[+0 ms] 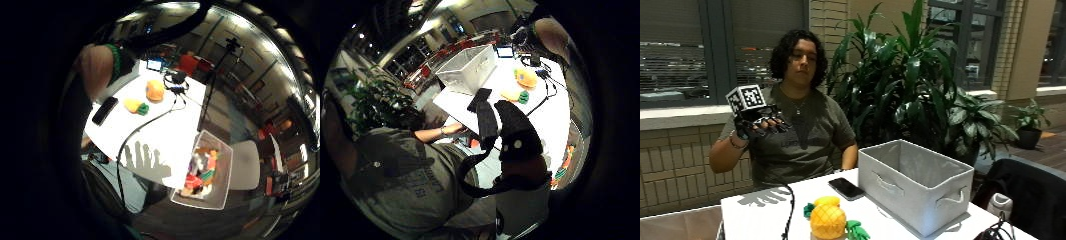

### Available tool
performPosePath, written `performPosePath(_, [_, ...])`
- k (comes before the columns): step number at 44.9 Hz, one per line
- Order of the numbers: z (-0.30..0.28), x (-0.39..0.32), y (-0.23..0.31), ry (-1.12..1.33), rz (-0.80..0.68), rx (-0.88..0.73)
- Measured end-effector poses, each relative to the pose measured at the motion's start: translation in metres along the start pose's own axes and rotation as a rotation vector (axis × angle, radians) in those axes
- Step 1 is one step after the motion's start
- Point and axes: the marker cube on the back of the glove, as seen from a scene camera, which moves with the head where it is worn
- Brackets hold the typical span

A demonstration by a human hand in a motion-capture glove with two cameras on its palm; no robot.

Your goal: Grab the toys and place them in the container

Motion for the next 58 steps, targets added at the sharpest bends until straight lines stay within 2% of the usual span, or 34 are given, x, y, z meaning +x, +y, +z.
performPosePath(14, [0.03, 0.012, -0.024, -0.08, 0.029, -0.09])
performPosePath(23, [0.068, 0.038, -0.089, -0.165, 0.104, -0.163])
performPosePath(27, [0.107, 0.045, -0.128, -0.153, 0.155, -0.181])
performPosePath(33, [0.187, 0.054, -0.183, -0.107, 0.208, -0.308])
performPosePath(40, [0.272, 0.066, -0.208, 0.046, 0.249, -0.416])
performPosePath(44, [0.299, 0.07, -0.209, 0.118, 0.232, -0.313])
performPosePath(49, [0.289, 0.075, -0.218, 0.142, 0.187, -0.105])
performPosePath(54, [0.249, 0.066, -0.225, 0.081, 0.158, 0.036])
performPosePath(58, [0.185, 0.023, -0.234, -0.021, 0.089, 0.209])
